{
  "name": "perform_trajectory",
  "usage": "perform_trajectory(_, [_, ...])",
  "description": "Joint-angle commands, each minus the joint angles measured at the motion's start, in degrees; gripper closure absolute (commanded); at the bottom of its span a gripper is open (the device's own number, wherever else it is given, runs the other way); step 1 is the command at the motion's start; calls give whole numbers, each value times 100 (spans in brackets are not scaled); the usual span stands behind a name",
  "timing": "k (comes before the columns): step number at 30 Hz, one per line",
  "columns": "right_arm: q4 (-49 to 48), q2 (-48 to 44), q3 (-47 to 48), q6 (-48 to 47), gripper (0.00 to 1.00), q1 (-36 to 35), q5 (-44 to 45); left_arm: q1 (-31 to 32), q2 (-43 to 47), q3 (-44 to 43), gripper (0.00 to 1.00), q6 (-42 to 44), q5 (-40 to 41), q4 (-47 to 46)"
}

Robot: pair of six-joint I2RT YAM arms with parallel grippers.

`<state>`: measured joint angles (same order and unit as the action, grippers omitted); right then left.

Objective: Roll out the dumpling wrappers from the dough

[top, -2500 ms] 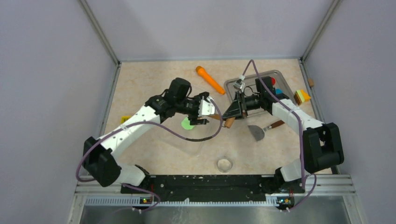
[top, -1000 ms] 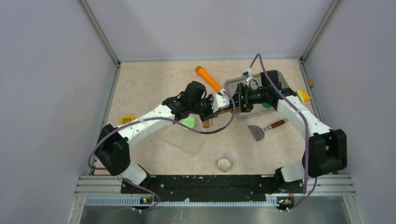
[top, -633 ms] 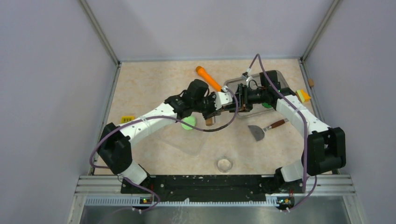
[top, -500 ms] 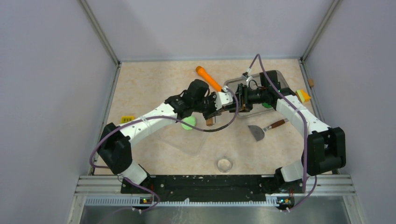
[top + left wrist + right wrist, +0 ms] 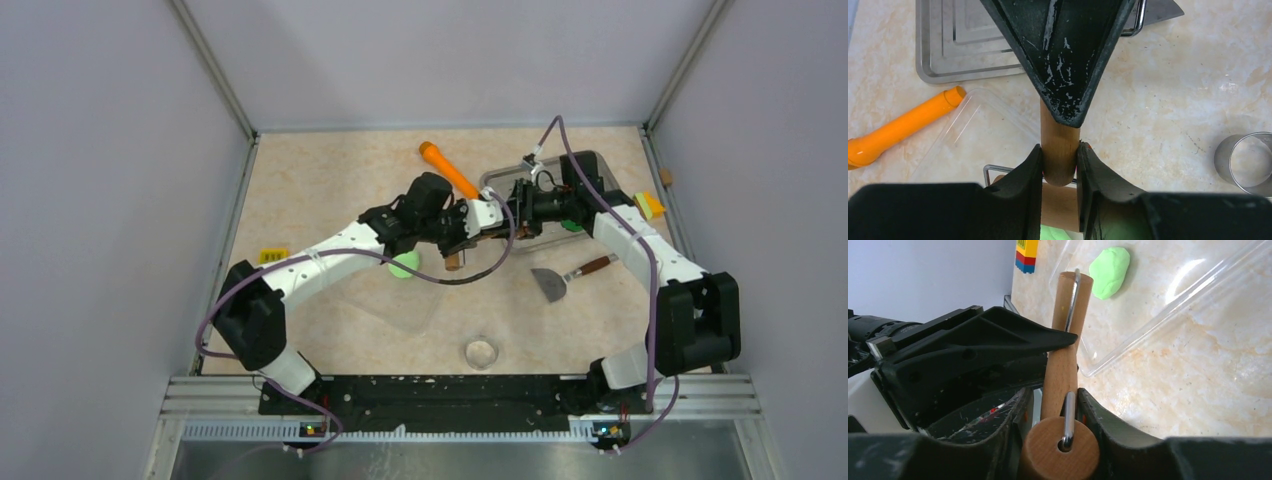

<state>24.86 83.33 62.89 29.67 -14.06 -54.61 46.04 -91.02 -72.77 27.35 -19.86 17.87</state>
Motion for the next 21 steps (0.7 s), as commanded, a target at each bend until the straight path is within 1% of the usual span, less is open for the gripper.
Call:
perform_trajectory(1, [-268, -3, -35, 78, 71, 37, -193, 45, 3, -213, 100, 47, -7, -416])
perform_trajectory(2, [-238, 4, -40, 53, 78, 48, -153, 46, 6, -214, 100, 49, -11, -416])
perform_trajectory(4, [-183, 15, -49, -36, 90, 83, -88, 52, 16, -205, 100, 43, -26, -416])
perform_trajectory(5, [-147, 20, -47, -113, 98, 95, -48, 48, 22, -188, 100, 50, -27, -416])
perform_trajectory(7, [-87, 14, -11, -242, 100, 111, -14, 47, 23, -175, 98, 42, 49, -400])
perform_trajectory(8, [-98, 24, 17, -289, 100, 120, -62, 51, 35, -176, 82, 15, 131, -368])
perform_trajectory(9, [-74, 25, 80, -376, 100, 122, -93, 44, 64, -186, 69, -70, 290, -300])
perform_trajectory(10, [-13, 25, 165, -459, 100, 123, -64, 34, 114, -192, 59, -235, 558, -240])
perform_trajectory(12, [215, 25, 368, -694, 100, 117, 119, -40, 307, -85, 43, -397, 1025, -177])
perform_trajectory(14, [341, 30, 505, -822, 100, 123, 253, -313, 683, 242, 31, -512, 1107, -307])
perform_trajectory(16, [398, 28, 534, -922, 100, 121, 380, -710, 1086, 600, 21, -861, 1219, -606])
perform_trajectory(18, [421, 13, 540, -1022, 100, 123, 455, -1178, 1222, 674, 18, -1225, 1295, -521])
perform_trajectory(19, [417, -9, 535, -1062, 100, 123, 484, -1400, 1160, 592, 19, -1442, 1458, -299])
perform_trajectory(21, [398, -76, 524, -1110, 100, 120, 552, -1860, 807, 367, 26, -1947, 1679, 236])
